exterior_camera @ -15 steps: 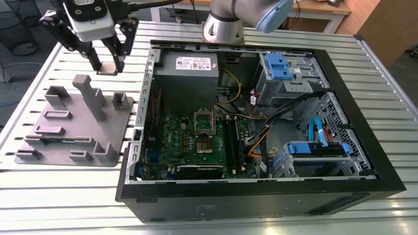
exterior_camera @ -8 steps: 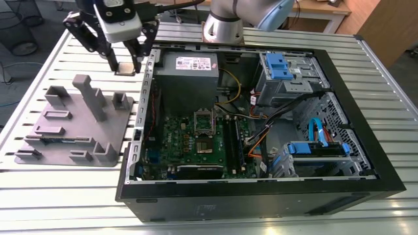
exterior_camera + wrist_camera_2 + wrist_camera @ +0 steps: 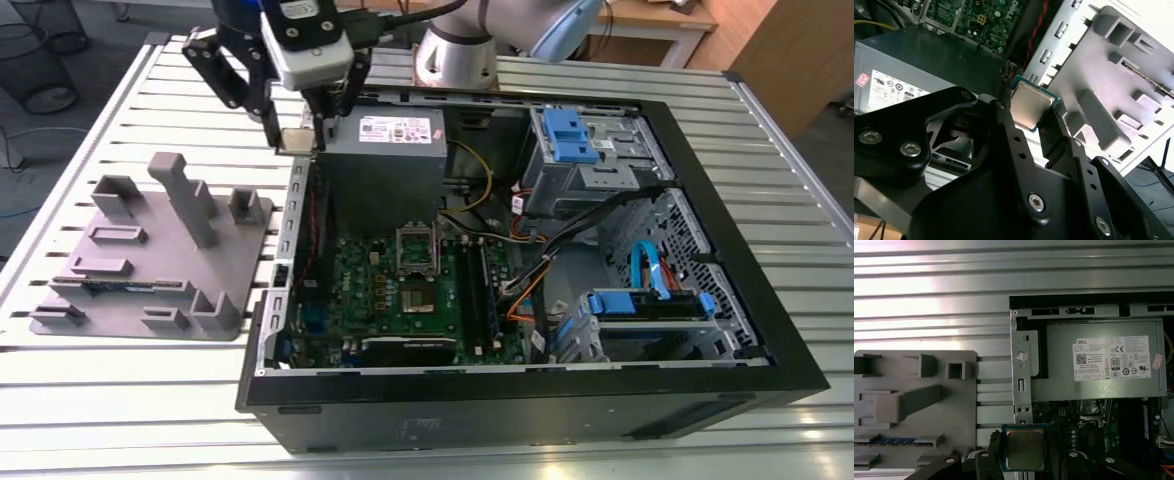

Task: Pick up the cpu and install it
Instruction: 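Pick up the cpu and move it towards the insertion slot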

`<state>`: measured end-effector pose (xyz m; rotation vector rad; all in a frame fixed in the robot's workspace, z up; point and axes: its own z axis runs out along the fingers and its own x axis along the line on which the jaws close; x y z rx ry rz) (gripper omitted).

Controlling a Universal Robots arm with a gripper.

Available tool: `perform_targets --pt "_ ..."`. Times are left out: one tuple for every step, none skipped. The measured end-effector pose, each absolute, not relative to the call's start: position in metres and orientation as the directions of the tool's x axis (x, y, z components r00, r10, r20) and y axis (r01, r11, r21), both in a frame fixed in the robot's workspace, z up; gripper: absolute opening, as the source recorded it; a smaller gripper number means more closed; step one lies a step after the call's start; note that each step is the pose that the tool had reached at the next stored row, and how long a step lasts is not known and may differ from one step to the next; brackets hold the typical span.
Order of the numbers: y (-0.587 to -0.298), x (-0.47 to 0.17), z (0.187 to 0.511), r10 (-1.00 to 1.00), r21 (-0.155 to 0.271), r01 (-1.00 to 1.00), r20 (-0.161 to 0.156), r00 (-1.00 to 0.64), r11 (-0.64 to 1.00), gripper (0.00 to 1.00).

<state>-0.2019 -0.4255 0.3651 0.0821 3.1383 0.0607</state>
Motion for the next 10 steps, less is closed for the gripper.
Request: perform_targets --pt "-0.426 -0.197 0.365 0.052 0.039 0.052 0.0 -0.999 0.998 0.47" --pt "-0.426 -0.193 0.365 0.052 0.039 0.052 0.0 -0.999 0.998 0.47" --pt "-0.425 -0.188 0.365 0.052 0.039 0.052 0.0 -0.999 0.998 0.47" --pt "-0.425 -0.183 0.365 0.052 0.039 0.052 0.0 -0.999 0.998 0.47" --pt "-0.425 -0.179 0.365 0.052 0.039 0.052 0.0 -0.999 0.998 0.47" --pt "-0.426 -0.174 0.365 0.052 0.039 0.052 0.0 -0.999 0.998 0.47" --pt "-0.426 -0.17 0.365 0.052 0.039 0.052 0.001 -0.999 0.998 0.47" --pt "-0.425 -0.166 0.365 0.052 0.039 0.052 0.001 -0.999 0.998 0.47" --pt "-0.426 -0.161 0.365 0.052 0.039 0.052 0.001 -0.999 0.998 0.47" --pt "-0.425 -0.156 0.365 0.052 0.039 0.052 0.001 -0.999 0.998 0.47"
